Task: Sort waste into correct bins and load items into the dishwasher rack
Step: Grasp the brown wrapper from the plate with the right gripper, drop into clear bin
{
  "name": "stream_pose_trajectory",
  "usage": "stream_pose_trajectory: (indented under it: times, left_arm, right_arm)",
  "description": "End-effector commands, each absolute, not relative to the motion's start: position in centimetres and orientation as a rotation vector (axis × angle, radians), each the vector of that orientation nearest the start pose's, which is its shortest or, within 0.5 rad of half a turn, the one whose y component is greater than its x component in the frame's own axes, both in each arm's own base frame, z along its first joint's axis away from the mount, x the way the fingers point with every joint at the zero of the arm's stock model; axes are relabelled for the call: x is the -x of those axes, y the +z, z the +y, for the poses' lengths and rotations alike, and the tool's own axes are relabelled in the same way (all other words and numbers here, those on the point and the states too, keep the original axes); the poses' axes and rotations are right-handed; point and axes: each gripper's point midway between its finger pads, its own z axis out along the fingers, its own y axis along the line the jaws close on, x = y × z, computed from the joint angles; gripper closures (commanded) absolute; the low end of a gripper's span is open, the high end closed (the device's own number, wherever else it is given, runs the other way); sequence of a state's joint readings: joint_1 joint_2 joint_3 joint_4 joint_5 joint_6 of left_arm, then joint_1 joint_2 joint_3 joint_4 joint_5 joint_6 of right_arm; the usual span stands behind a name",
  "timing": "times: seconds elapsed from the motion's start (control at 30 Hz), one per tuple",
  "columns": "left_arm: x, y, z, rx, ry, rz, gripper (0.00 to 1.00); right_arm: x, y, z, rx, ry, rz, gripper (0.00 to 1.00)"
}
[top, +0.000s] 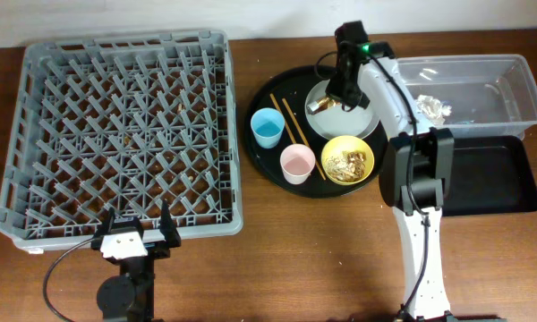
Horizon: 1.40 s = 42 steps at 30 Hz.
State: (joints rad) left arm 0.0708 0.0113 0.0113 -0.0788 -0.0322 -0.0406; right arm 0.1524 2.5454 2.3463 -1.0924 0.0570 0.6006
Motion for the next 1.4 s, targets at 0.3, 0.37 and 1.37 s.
stream_pose_trajectory:
  times: [0.3, 0.37, 1.37]
  left_arm:
    - [-24.5, 15.6, 2.2, 0.095, 0.058, 1.648, 0.00]
    - [-24.5, 15.6, 2.2, 0.095, 0.058, 1.649, 0.00]
    - [-24.5, 15.6, 2.2, 0.095, 0.058, 1.649, 0.00]
  right_arm:
    - [-54.6, 6.5, 7.5, -0.583, 0.258, 2.771, 0.18]
    - [-54.3, 3.6, 7.5, -0.585, 0.253, 2.782, 0.19]
    - [-42.5, 23.3, 6.4, 0.060, 0.331, 2.794, 0.11]
